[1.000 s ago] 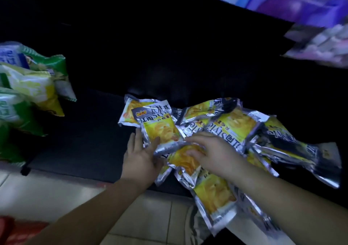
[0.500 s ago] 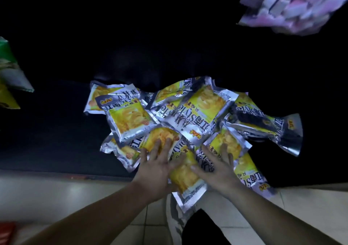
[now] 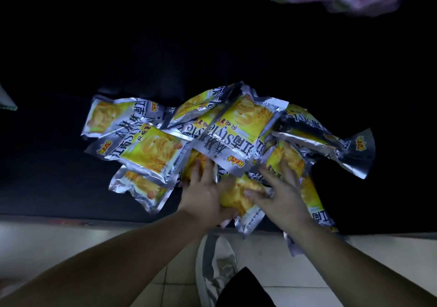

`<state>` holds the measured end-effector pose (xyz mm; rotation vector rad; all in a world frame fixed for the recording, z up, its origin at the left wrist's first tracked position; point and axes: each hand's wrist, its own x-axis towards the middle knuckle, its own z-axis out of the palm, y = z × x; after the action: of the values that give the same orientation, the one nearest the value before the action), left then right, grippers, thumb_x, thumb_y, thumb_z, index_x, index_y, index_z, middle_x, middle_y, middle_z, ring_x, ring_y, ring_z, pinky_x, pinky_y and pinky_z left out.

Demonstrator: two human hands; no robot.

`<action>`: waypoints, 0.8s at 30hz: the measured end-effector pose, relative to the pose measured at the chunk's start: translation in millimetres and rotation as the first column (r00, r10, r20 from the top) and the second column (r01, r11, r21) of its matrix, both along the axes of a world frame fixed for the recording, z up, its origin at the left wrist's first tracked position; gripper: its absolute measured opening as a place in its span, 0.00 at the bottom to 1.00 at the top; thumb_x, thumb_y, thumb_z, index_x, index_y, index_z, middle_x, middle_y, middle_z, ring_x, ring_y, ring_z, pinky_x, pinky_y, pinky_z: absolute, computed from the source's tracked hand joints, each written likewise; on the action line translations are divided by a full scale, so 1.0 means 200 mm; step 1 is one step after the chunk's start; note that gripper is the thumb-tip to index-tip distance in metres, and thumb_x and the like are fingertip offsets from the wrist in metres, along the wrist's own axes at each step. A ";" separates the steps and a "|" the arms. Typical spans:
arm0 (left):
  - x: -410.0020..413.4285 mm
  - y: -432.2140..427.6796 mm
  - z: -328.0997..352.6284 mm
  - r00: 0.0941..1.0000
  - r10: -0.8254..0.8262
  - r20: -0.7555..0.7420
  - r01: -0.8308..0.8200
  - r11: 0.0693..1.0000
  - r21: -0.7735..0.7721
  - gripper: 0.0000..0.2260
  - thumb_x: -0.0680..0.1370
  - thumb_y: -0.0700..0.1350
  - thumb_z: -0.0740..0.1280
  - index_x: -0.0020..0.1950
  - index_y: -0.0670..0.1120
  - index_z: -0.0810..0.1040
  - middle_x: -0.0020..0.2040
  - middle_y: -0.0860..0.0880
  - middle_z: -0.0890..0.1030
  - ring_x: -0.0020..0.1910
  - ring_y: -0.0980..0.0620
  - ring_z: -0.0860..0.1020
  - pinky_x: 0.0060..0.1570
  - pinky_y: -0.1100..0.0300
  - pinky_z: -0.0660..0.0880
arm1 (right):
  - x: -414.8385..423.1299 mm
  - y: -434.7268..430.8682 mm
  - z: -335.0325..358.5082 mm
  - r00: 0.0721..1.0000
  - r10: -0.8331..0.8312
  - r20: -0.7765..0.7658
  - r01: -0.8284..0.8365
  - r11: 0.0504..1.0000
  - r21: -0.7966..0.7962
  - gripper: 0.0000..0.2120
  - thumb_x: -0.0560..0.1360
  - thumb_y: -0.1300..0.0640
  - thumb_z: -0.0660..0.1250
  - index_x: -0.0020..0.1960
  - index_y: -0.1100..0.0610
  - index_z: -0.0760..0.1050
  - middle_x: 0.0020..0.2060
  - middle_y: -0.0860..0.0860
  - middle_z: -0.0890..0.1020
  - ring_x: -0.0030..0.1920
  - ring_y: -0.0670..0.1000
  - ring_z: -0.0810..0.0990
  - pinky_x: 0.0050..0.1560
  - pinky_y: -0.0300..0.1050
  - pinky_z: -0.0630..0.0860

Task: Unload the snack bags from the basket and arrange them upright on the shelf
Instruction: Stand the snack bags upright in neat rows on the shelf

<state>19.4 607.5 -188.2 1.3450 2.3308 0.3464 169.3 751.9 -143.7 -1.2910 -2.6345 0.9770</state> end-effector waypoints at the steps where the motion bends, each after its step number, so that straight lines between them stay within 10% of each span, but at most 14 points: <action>1: -0.01 0.00 0.00 1.000 0.003 0.012 -0.003 1.000 0.005 0.38 0.68 0.70 0.67 0.74 0.71 0.54 0.82 0.48 0.42 0.80 0.34 0.43 0.68 0.31 0.67 | 0.01 -0.02 0.01 0.999 0.037 -0.018 -0.035 0.994 0.102 0.34 0.69 0.33 0.73 0.73 0.34 0.68 0.81 0.49 0.52 0.81 0.57 0.48 0.74 0.61 0.65; 5: -0.07 -0.10 -0.03 0.998 -0.024 0.057 0.015 0.988 0.154 0.37 0.68 0.70 0.63 0.75 0.70 0.54 0.84 0.46 0.49 0.82 0.38 0.49 0.68 0.34 0.69 | 0.05 -0.13 0.02 0.964 0.264 0.032 -0.257 0.891 0.374 0.36 0.70 0.33 0.67 0.75 0.37 0.64 0.77 0.51 0.61 0.78 0.59 0.60 0.66 0.63 0.74; 11: -0.14 -0.29 0.03 0.992 -0.048 0.115 0.008 0.947 0.322 0.25 0.75 0.60 0.67 0.72 0.61 0.73 0.80 0.47 0.62 0.78 0.42 0.64 0.64 0.42 0.76 | 0.00 -0.18 0.03 0.918 0.310 0.246 -0.351 0.925 0.144 0.38 0.71 0.30 0.67 0.77 0.36 0.59 0.80 0.45 0.48 0.81 0.53 0.44 0.70 0.60 0.71; 18: -0.22 -0.45 0.16 0.979 0.027 0.203 -0.105 0.916 0.386 0.20 0.77 0.53 0.67 0.69 0.59 0.77 0.76 0.52 0.70 0.73 0.51 0.72 0.60 0.52 0.79 | -0.18 -0.28 0.27 0.911 0.205 0.358 -0.333 0.878 0.344 0.27 0.73 0.30 0.64 0.69 0.36 0.70 0.63 0.47 0.63 0.67 0.53 0.65 0.59 0.49 0.75; 24: -0.38 -0.59 0.37 0.942 0.014 0.335 -0.145 0.919 0.368 0.17 0.77 0.49 0.68 0.66 0.56 0.79 0.60 0.59 0.79 0.54 0.65 0.78 0.55 0.64 0.76 | -0.62 -0.39 0.55 0.812 0.447 0.376 -0.522 0.844 0.122 0.27 0.75 0.33 0.64 0.72 0.38 0.69 0.67 0.46 0.69 0.67 0.51 0.72 0.60 0.50 0.76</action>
<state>-57.0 490.2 -113.6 1.2420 2.1062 1.0242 44.4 674.2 -33.2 -0.7941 -3.3255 0.4903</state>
